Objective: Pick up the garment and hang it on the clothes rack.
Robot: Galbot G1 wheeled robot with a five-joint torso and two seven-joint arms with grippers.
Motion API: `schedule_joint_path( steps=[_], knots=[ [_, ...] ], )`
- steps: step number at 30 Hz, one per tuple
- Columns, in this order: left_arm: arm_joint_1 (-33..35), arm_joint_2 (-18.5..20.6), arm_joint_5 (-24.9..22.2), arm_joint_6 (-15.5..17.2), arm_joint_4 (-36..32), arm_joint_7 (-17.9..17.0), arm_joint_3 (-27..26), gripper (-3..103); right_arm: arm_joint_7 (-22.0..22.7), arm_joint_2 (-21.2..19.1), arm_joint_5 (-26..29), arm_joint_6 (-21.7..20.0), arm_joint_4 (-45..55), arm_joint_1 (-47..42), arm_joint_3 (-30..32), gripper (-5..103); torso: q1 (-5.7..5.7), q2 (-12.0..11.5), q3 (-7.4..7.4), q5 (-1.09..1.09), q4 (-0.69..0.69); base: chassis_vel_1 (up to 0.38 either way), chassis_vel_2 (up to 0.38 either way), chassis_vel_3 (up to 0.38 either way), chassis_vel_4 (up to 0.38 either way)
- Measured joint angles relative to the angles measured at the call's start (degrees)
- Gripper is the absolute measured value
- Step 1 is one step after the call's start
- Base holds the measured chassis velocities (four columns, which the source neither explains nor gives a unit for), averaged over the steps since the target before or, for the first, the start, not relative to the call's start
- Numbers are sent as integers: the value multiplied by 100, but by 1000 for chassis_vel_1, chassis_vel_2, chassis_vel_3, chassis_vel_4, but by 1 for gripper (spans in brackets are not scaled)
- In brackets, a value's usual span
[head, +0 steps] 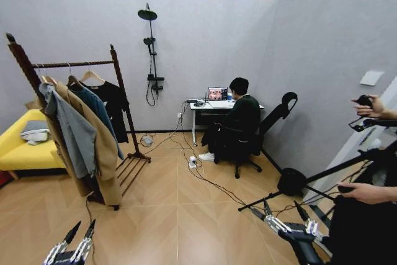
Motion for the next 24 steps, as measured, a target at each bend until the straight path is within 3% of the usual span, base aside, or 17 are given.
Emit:
schedule_joint_path(
  steps=[10, 24],
  knots=[
    [1, 0, 0, 0, 0, 1, 0, 46, 0, 0, 0, 0, 0, -2, 0, 100, -10, 6, -4, -1, 0, 160, -164, -145, 136],
    [-1, 0, 0, 0, 0, 1, 0, 46, 0, 0, 0, -1, 0, 1, 0, 100, 2, -1, 1, 0, 0, -10, 19, 10, -7]
  ],
)
